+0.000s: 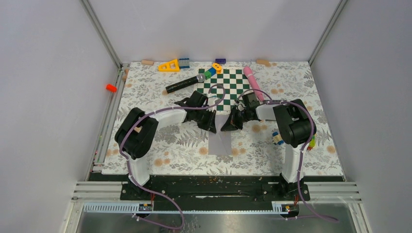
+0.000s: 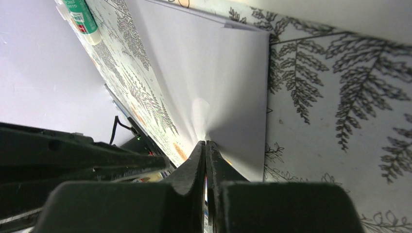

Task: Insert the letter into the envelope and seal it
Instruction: Seal the envelope flap on the envelope.

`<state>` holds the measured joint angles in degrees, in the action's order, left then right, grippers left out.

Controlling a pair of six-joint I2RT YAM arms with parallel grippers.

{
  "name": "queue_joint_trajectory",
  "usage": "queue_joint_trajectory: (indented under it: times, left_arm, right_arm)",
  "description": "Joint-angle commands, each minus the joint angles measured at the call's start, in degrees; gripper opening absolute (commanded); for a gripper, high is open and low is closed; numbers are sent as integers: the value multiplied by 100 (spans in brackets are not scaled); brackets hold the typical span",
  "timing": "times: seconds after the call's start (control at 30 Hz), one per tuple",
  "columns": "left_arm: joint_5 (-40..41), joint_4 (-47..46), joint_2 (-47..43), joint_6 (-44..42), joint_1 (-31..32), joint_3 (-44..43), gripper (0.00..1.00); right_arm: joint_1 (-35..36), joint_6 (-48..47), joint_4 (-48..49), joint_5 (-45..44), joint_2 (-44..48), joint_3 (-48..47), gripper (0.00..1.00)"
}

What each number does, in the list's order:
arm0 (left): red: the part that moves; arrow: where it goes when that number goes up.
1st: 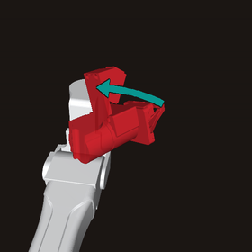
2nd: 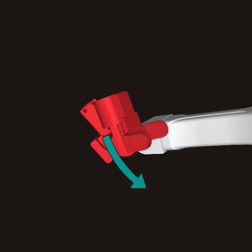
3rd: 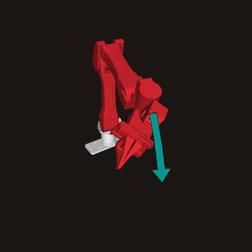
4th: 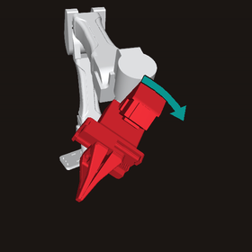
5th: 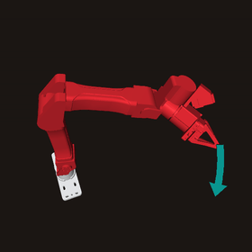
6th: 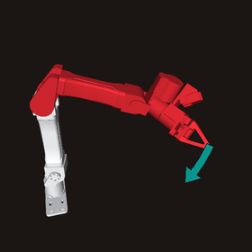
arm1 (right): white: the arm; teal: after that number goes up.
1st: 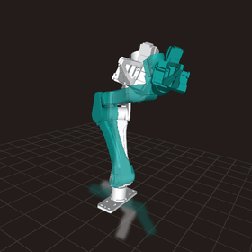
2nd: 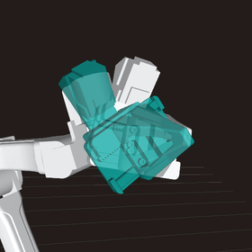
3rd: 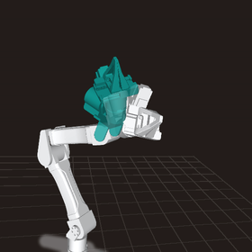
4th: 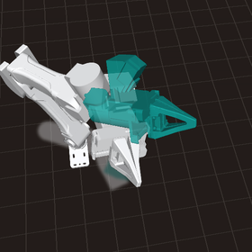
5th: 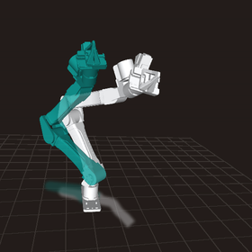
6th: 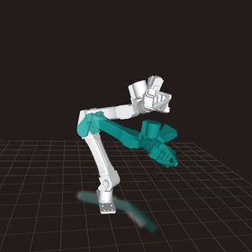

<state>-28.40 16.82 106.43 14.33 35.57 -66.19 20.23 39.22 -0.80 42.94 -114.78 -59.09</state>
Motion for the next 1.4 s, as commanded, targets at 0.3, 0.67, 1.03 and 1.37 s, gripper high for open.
queue_joint_trajectory:
  times: [0.3,0.67,1.03,1.37]
  left_arm:
    - [-718,-342,588,303,35,-571,0]
    - [-500,-230,826,310,55,-775,0]
    - [-174,98,1091,233,153,-1000,0]
    - [442,564,1239,32,328,-1173,0]
  right_arm:
    - [51,-270,-421,-532,-119,29,0]
    - [51,-257,-418,-484,-146,18,0]
    - [54,-237,-421,-462,-141,14,0]
    - [22,-239,-426,-568,-61,-93,0]
